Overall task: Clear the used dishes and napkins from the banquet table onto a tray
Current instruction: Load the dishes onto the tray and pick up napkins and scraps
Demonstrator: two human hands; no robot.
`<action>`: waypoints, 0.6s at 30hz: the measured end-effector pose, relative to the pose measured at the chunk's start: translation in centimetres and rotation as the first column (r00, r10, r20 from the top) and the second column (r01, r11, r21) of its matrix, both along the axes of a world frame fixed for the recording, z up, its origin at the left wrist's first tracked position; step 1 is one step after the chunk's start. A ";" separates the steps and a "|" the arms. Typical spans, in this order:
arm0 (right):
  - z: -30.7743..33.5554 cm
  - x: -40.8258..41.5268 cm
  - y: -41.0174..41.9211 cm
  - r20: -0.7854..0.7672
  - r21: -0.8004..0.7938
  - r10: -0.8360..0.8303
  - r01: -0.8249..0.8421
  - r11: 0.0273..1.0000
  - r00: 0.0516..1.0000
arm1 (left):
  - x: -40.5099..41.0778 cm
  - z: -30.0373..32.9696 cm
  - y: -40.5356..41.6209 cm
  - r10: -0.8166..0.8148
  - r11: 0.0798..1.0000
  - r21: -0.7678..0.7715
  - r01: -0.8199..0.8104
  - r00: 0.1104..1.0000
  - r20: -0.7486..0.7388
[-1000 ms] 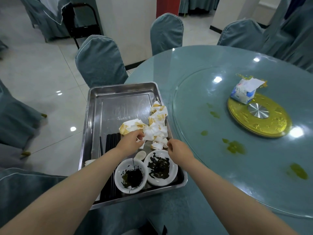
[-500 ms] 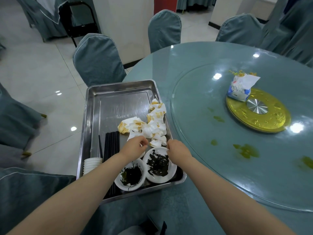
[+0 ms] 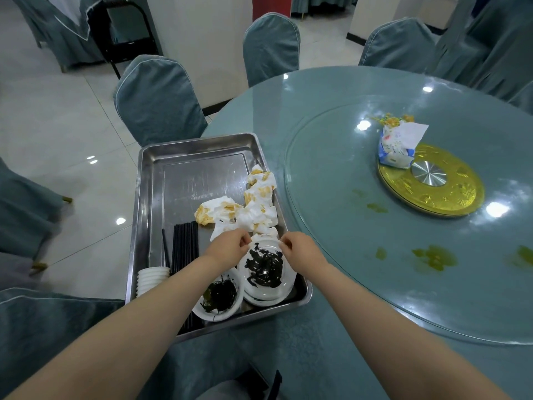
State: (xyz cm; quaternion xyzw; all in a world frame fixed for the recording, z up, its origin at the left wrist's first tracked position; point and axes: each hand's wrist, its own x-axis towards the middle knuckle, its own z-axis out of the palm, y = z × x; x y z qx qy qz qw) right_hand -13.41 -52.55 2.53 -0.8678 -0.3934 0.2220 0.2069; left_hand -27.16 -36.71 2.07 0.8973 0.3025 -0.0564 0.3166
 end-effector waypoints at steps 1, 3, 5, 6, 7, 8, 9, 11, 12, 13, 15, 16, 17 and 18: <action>0.1 0.1 -0.4 -0.032 0.037 -0.028 0.029 0.999 0.999 | 0.1 0.1 0.0 0.016 1.000 -0.012 -0.016 1.000 0.026; 0.5 0.2 -1.1 -0.104 0.084 -0.093 0.102 0.991 0.990 | 0.6 0.5 -0.1 0.025 0.999 -0.024 -0.023 0.998 0.066; 0.7 0.5 -2.0 -0.190 0.102 -0.165 0.187 0.977 0.968 | 1.4 0.9 -0.3 0.012 0.999 -0.031 -0.010 0.996 0.083; 0.6 0.8 -2.4 -0.224 0.104 -0.199 0.226 0.969 0.954 | 1.8 1.1 -0.6 0.006 0.999 -0.038 -0.003 0.996 0.090; 0.6 1.0 -2.9 -0.250 0.102 -0.227 0.259 0.961 0.941 | 2.3 1.4 -0.9 0.000 0.999 -0.045 0.005 0.995 0.100; 0.6 1.2 -3.4 -0.280 0.105 -0.255 0.294 0.950 0.925 | 2.8 1.7 -1.2 -0.004 0.998 -0.056 0.010 0.993 0.114; 0.6 1.3 -4.0 -0.314 0.113 -0.283 0.332 0.937 0.906 | 3.3 2.0 -1.6 -0.006 0.998 -0.069 0.016 0.991 0.133; 0.8 1.4 -5.5 -0.387 0.140 -0.333 0.412 0.900 0.860 | 4.4 2.4 -2.5 -0.014 0.996 -0.088 0.028 0.986 0.164; 0.8 1.3 -6.3 -0.432 0.148 -0.356 0.455 0.878 0.829 | 4.9 2.6 -3.0 -0.024 0.995 -0.091 0.039 0.986 0.168; 0.8 1.2 -7.2 -0.477 0.150 -0.375 0.494 0.856 0.795 | 5.4 2.8 -3.6 -0.042 0.994 -0.088 0.057 0.985 0.165; 0.5 0.8 -8.9 -0.556 0.138 -0.406 0.562 0.816 0.725 | 6.4 2.7 -4.8 -0.098 0.991 -0.074 0.109 0.985 0.142; 0.3 0.6 -9.7 -0.580 0.128 -0.421 0.588 0.799 0.698 | 6.8 2.6 -5.4 -0.128 0.988 -0.068 0.138 0.984 0.124; 0.1 0.5 -10.5 -0.593 0.118 -0.437 0.610 0.784 0.676 | 7.2 2.6 -6.1 -0.159 0.984 -0.062 0.167 0.981 0.107; -0.2 0.4 -11.3 -0.606 0.108 -0.453 0.633 0.767 0.654 | 7.6 2.4 -6.7 -0.187 0.979 -0.059 0.193 0.978 0.093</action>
